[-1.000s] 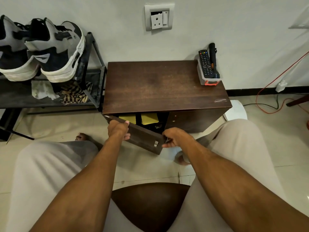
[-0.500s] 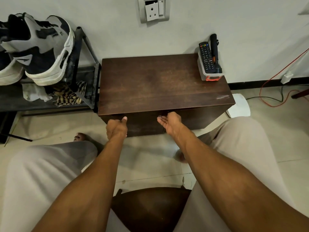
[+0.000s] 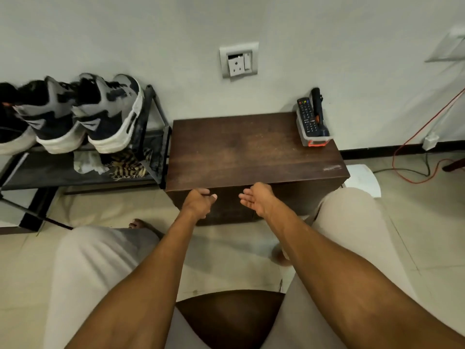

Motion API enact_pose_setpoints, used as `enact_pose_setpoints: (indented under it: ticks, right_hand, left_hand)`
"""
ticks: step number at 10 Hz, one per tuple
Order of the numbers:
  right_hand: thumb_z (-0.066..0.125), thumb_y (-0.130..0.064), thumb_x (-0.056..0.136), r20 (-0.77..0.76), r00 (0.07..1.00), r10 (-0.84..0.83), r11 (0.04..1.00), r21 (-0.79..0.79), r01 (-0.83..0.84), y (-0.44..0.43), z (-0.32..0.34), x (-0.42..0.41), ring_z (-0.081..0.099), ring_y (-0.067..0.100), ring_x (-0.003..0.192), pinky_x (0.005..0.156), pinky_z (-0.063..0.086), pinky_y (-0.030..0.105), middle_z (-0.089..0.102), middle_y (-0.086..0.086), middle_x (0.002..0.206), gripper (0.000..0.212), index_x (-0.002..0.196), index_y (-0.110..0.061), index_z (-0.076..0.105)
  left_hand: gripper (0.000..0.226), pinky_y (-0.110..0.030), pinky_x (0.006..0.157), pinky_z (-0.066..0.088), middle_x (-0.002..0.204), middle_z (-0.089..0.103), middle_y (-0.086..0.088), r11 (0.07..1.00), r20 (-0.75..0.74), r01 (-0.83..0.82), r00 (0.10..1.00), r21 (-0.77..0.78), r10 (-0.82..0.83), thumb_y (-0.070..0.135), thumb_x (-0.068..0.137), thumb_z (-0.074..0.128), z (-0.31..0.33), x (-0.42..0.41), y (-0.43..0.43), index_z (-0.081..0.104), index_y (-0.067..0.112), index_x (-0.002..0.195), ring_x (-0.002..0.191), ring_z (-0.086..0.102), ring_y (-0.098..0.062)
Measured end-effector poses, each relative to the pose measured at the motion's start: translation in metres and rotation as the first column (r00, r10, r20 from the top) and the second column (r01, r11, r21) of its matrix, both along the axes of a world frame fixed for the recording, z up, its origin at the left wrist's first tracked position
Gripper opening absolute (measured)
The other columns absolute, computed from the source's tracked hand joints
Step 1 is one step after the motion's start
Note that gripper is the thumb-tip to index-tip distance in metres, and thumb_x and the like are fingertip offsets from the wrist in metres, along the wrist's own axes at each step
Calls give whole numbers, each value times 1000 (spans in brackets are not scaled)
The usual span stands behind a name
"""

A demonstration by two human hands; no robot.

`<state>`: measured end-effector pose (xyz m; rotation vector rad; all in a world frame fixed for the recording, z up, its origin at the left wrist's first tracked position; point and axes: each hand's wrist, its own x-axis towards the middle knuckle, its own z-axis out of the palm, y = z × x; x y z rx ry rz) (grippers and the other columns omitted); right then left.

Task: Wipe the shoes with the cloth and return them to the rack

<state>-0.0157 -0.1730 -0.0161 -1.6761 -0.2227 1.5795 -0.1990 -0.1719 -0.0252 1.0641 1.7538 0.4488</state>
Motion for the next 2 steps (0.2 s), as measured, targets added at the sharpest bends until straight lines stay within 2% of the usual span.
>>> enact_pose_setpoints:
  ticks: [1, 2]
  right_hand:
    - [42, -13, 107, 96, 994, 60, 995, 75, -67, -9, 32, -3, 68, 25, 106, 78, 59, 36, 65, 10, 128, 36, 141, -7, 52]
    - [49, -16, 104, 190, 977, 95, 984, 128, -121, -22, 64, -1, 65, 18, 92, 73, 56, 30, 68, 5, 111, 27, 127, -10, 62]
  left_hand:
    - [25, -33, 70, 56, 107, 68, -6, 996, 2, 31, 1000, 86, -31, 30, 99, 66, 36, 1, -4, 56, 22, 120, 88, 68, -22]
    - [21, -31, 67, 55, 108, 66, -2, 985, -19, 64, 998, 160, -62, 30, 98, 66, 72, 3, -11, 56, 24, 115, 94, 68, -22]
